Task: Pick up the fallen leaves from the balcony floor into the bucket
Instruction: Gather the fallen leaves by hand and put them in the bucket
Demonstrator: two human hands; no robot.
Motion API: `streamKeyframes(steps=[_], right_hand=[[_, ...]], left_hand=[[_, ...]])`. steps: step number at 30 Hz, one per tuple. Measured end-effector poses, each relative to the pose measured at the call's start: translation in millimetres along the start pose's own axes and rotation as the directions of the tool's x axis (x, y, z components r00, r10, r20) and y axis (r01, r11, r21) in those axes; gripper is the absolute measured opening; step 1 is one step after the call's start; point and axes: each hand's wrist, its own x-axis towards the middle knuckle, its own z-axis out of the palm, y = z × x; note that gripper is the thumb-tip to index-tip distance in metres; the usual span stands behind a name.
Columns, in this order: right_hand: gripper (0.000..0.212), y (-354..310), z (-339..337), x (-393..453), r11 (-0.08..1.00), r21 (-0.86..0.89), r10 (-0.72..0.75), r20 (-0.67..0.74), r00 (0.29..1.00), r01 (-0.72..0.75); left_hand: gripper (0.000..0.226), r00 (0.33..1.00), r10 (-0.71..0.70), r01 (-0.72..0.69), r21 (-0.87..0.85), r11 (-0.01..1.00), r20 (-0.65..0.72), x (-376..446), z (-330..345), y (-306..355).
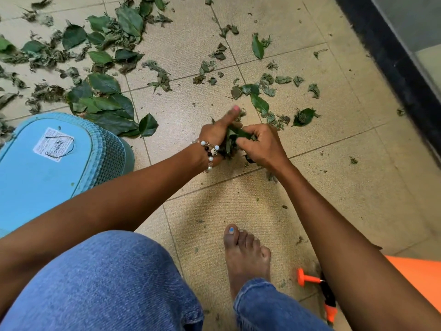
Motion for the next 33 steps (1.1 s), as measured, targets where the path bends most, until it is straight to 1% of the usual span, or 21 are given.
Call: streamKeyframes(steps=[2, 4, 5, 7, 9, 10, 13, 16, 18, 20, 21, 23, 26, 27, 28, 29, 30, 31, 32, 33], right_hand=[[0.023, -3.8, 7.5, 1.5, 0.996, 0.082, -0.014, -0.118, 0.993, 0.024], [0.026, -5.4, 16.5, 2.6, 0.975, 0.223, 0.061, -0.283, 0.957, 0.004], [0.025, -8.1, 20.5, 2.8, 0.966, 0.26, 0.106, -0.357, 0.928, -0.01], [0.018, -14.6, 27.7, 5.9, 0.96, 0.28, 0.166, -0.487, 0.858, -0.027], [0.016, -17.9, 33.0, 10.0, 0.954, 0.299, 0.188, -0.581, 0.792, -0.007], [0.017, -17.5, 34.8, 11.5, 0.959, 0.284, 0.178, -0.604, 0.777, 0.001], [0.017, -8.7, 37.5, 10.1, 0.975, 0.223, 0.146, -0.587, 0.797, -0.015], [0.017, -3.6, 39.6, 4.5, 0.974, 0.227, 0.123, -0.565, 0.816, 0.01], [0.017, -4.0, 41.4, 2.0, 0.955, 0.296, 0.149, -0.537, 0.83, 0.02], [0.013, -5.8, 42.5, 2.4, 0.918, 0.397, 0.203, -0.515, 0.833, 0.021], [0.013, -6.3, 42.2, 3.8, 0.903, 0.429, 0.221, -0.523, 0.823, 0.03], [0.013, -8.6, 41.3, 9.2, 0.867, 0.497, 0.257, -0.516, 0.817, 0.042], [0.01, -18.0, 36.7, 22.0, 0.772, 0.635, 0.337, -0.438, 0.833, 0.022], [0.01, -23.7, 32.7, 26.6, 0.743, 0.67, 0.361, -0.406, 0.839, 0.004], [0.01, -33.8, 27.1, 31.5, 0.72, 0.694, 0.373, -0.373, 0.85, -0.012], [0.01, -44.0, 20.5, 35.4, 0.694, 0.72, 0.372, -0.345, 0.862, -0.011], [0.01, -57.3, 12.6, 38.7, 0.682, 0.732, 0.362, -0.329, 0.872, -0.007], [0.011, -72.5, 3.3, 45.6, 0.672, 0.741, 0.347, -0.308, 0.886, -0.006], [0.014, -89.9, -6.2, 49.9, 0.676, 0.737, 0.33, -0.299, 0.895, -0.003], [0.016, -112.4, -17.8, 55.9, 0.676, 0.737, 0.308, -0.289, 0.906, 0.006]], left_hand=[[0.04, 0.999, 0.014, -0.014, -0.009, 1.0, -0.042, -4.6, 9.8, -4.7], [0.033, 0.998, 0.013, -0.017, -0.059, 0.998, -0.061, -6.9, 15.5, -10.1], [0.026, 0.999, 0.004, -0.008, -0.082, 0.997, -0.05, -8.7, 18.0, -13.2], [0.013, 0.999, -0.027, 0.024, -0.133, 0.991, -0.02, -14.0, 25.2, -19.3], [0.013, 0.998, -0.062, 0.058, -0.19, 0.98, -0.013, -19.7, 33.8, -20.7], [0.015, 0.998, -0.067, 0.063, -0.212, 0.975, -0.011, -19.9, 37.6, -20.1], [0.019, 0.998, -0.06, 0.051, -0.235, 0.971, -0.03, -23.5, 43.2, -16.8], [0.022, 0.995, -0.046, 0.024, -0.233, 0.972, -0.089, -18.2, 40.1, -18.1], [0.026, 0.991, -0.02, -0.006, -0.197, 0.98, -0.129, -13.2, 38.8, -18.4], [0.021, 0.985, -0.027, -0.007, -0.194, 0.981, -0.173, -11.6, 40.2, -17.8], [0.019, 0.979, -0.037, -0.006, -0.207, 0.978, -0.202, -9.7, 41.1, -16.0], [0.019, 0.979, -0.039, -0.013, -0.251, 0.968, -0.202, -5.7, 40.3, -10.3], [0.029, 0.975, -0.052, -0.003, -0.251, 0.968, -0.214, -12.4, 37.9, -0.3], [0.03, 0.976, -0.064, 0.006, -0.272, 0.962, -0.208, -15.5, 41.0, 8.3], [0.028, 0.969, -0.085, 0.006, -0.321, 0.947, -0.233, -18.5, 47.0, 25.6], [0.025, 0.963, -0.084, -0.02, -0.377, 0.926, -0.257, -22.9, 53.9, 39.2], [0.021, 0.957, -0.041, -0.075, -0.382, 0.921, -0.287, -27.6, 59.7, 60.0], [0.018, 0.962, -0.057, -0.089, -0.503, 0.86, -0.267, -36.2, 61.7, 73.6], [0.018, 0.974, -0.092, -0.032, -0.53, 0.847, -0.207, -44.8, 63.9, 81.2], [0.022, 0.968, -0.174, 0.078, -0.445, 0.892, -0.179, -44.6, 62.7, 76.8]])
